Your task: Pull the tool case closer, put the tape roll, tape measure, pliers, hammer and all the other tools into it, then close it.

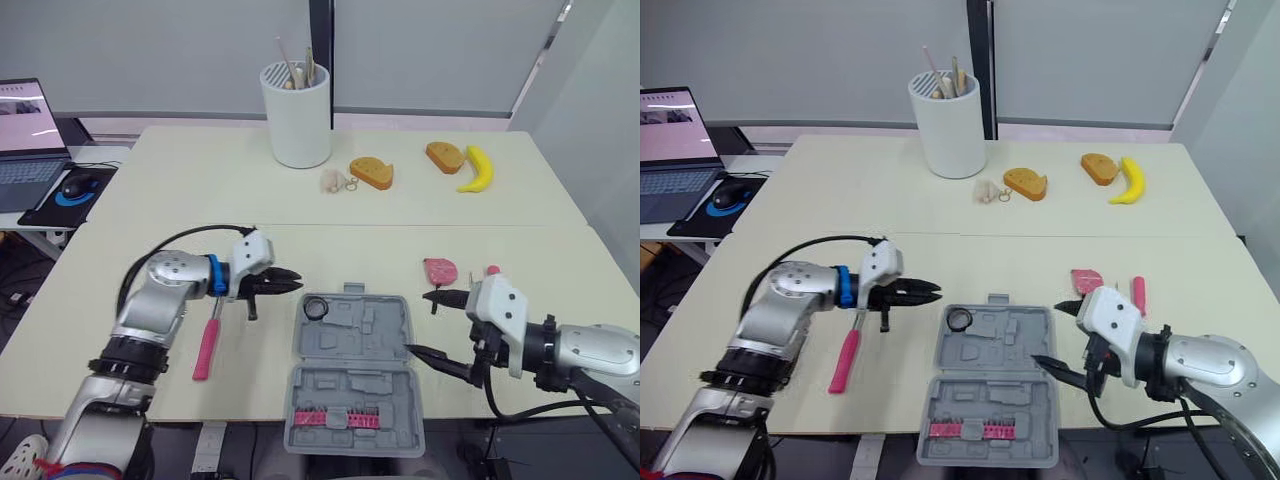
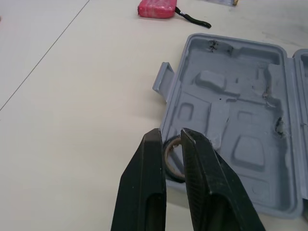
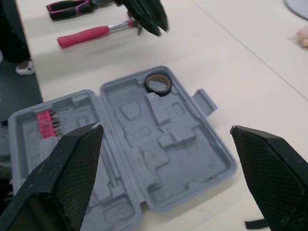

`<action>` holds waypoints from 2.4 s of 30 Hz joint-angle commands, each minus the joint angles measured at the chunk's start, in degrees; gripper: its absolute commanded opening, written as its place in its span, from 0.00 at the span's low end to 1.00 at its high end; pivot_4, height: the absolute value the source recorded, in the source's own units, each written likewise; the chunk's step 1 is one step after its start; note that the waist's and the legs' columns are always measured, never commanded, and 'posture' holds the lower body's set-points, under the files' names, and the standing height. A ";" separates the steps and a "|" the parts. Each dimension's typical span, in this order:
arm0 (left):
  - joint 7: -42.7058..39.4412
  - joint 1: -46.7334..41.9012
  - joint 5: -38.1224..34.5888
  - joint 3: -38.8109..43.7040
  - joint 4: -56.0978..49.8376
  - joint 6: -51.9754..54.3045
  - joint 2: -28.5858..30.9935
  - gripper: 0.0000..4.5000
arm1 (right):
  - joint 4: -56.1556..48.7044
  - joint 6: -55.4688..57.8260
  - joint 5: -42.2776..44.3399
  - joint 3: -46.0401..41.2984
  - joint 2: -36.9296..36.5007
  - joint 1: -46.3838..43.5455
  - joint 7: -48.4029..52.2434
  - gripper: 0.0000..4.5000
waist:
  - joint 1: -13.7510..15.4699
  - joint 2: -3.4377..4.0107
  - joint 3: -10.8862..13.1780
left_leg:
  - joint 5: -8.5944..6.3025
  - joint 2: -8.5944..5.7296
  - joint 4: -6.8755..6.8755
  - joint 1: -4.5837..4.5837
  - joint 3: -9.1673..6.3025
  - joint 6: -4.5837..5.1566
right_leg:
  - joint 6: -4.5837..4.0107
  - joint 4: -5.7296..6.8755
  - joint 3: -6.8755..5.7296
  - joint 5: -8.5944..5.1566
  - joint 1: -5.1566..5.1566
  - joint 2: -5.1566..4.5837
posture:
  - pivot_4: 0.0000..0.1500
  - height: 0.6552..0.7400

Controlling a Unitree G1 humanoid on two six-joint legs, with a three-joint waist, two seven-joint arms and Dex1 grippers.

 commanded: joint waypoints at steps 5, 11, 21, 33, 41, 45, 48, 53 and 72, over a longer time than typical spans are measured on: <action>1.77 10.17 -6.05 15.87 -1.07 5.17 10.65 0.22 | 5.65 -6.48 -6.58 -17.20 -2.20 12.53 5.27 1.00 | 0.16 0.02 0.01 | 0.00 0.00 -0.05 0.02 0.02 0.00 | -0.01 -0.02 0.00 -0.01 0.02 -0.03 | 1.00 1.00; 0.28 23.11 -7.35 28.13 5.96 5.61 17.99 0.62 | 11.86 -9.32 -9.61 -27.69 -1.25 21.43 9.91 1.00 | 0.21 0.02 0.01 | -0.01 0.03 -0.09 0.07 0.04 0.00 | -0.04 -0.04 0.03 -0.02 0.02 -0.08 | 1.00 1.00; -0.97 39.47 -7.01 38.04 14.31 3.56 21.85 1.00 | 21.19 -8.95 -10.06 -32.72 -6.18 22.17 17.78 1.00 | 0.70 0.08 0.03 | -0.02 0.10 -0.14 0.11 0.15 -0.01 | -0.22 -0.08 0.05 -0.10 -0.22 -0.32 | 1.00 1.00; 0.27 40.47 -10.04 35.89 -0.05 4.96 18.06 1.00 | 19.66 -11.78 -12.93 -28.09 -3.71 19.82 16.37 1.00 | 1.21 0.04 0.00 | -0.07 0.08 -0.23 -0.08 0.46 -0.08 | -0.39 -0.12 0.00 -0.17 -0.27 -0.55 | 1.00 1.00; 1.00 33.43 -16.62 24.53 -22.47 11.43 12.94 1.00 | 11.88 -10.94 -14.84 -16.84 6.99 15.32 4.34 1.00 | 1.35 0.08 0.01 | -0.06 0.08 -0.15 -0.05 0.47 -0.09 | -0.30 -0.07 0.02 -0.12 -0.20 -0.50 | 1.00 1.00; 1.88 26.74 -17.13 18.05 -27.23 10.12 9.56 1.00 | 11.72 -10.28 -17.49 -9.37 11.22 11.53 -1.68 1.00 | 1.22 0.10 0.00 | -0.06 0.07 -0.14 -0.02 0.49 -0.09 | -0.28 -0.04 0.06 -0.11 -0.18 -0.42 | 1.00 1.00; 0.96 21.50 -17.46 13.51 -28.85 10.05 7.68 1.00 | 13.54 -9.55 -19.67 -4.31 14.41 7.71 -5.88 1.00 | 1.13 0.10 0.00 | -0.05 0.07 -0.14 -0.01 0.47 -0.09 | -0.25 0.00 0.10 -0.08 -0.18 -0.30 | 1.00 1.00; 1.12 13.01 -18.10 6.26 -30.47 10.34 2.29 1.00 | 20.32 -8.26 -23.72 3.12 21.06 -0.22 -13.90 0.87 | 0.56 0.09 0.00 | -0.05 0.07 -0.14 -0.01 0.42 -0.09 | -0.21 0.01 0.14 -0.06 -0.16 -0.14 | 1.00 1.00; 0.35 8.43 -14.60 -2.73 -28.21 4.09 -4.86 1.00 | 47.02 -13.17 -30.98 7.45 38.28 -14.39 -30.30 0.87 | -0.27 0.15 0.01 | 0.07 0.10 -0.15 0.07 0.29 -0.27 | -0.20 0.16 0.16 -0.02 -0.16 0.10 | 1.00 1.00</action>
